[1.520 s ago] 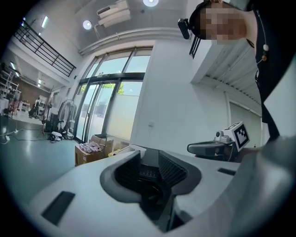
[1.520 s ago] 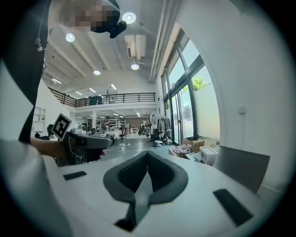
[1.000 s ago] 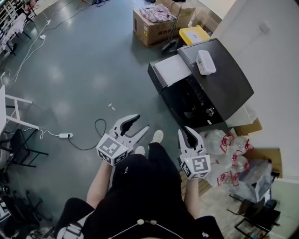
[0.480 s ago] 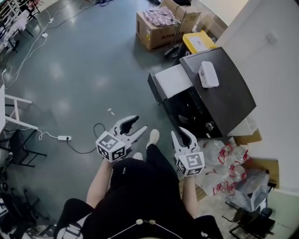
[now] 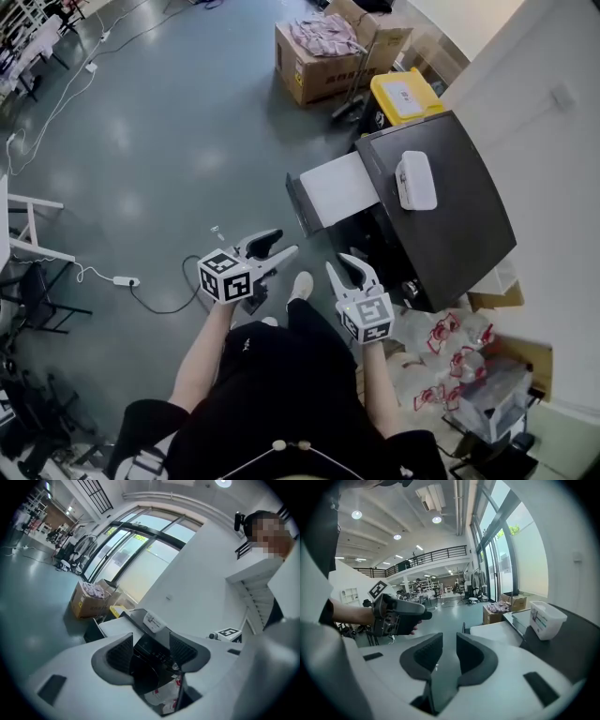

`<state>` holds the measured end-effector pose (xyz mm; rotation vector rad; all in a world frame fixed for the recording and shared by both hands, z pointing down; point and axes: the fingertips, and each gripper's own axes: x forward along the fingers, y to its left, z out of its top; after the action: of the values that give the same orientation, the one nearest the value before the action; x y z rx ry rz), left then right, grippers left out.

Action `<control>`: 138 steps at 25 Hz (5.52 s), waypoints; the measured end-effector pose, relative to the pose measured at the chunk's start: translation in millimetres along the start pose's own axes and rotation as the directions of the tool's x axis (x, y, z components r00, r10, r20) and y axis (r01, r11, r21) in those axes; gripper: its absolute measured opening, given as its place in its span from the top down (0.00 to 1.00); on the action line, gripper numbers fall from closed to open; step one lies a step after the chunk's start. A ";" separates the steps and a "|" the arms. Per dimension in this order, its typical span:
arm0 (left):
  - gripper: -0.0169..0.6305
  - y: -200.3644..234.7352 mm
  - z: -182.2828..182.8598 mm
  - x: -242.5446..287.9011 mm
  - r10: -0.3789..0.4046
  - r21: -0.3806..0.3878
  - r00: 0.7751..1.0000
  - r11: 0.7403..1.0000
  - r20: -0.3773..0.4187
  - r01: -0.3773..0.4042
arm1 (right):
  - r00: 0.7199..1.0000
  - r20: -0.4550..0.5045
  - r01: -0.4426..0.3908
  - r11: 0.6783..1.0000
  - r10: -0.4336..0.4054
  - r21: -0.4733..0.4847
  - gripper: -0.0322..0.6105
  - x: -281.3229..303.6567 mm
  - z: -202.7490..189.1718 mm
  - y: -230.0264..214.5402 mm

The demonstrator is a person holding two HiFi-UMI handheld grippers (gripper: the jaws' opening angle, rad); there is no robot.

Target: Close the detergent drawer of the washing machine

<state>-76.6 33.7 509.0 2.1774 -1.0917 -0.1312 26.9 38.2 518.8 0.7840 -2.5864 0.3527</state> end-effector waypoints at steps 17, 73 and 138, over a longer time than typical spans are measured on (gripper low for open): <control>0.62 139.9 -34.5 99.0 0.223 -0.294 0.952 0.914 -0.208 -0.278 | 0.928 -0.315 -0.194 0.980 0.200 0.051 0.80 116.3 -85.2 -20.8; 0.62 124.0 -22.4 168.9 0.073 -0.251 0.942 0.954 -0.327 -0.161 | 0.912 -0.403 0.098 0.994 -0.074 0.038 0.90 112.0 -73.0 -79.1; 0.62 98.7 1.8 313.3 -0.087 -0.341 0.923 0.939 -0.375 -0.051 | 0.766 -0.463 0.528 0.847 -0.446 0.058 0.90 81.8 -63.8 -227.3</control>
<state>57.7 -239.4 632.7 1.7963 -0.7570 0.0918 115.7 -161.9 639.3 1.2513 -1.8603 0.5372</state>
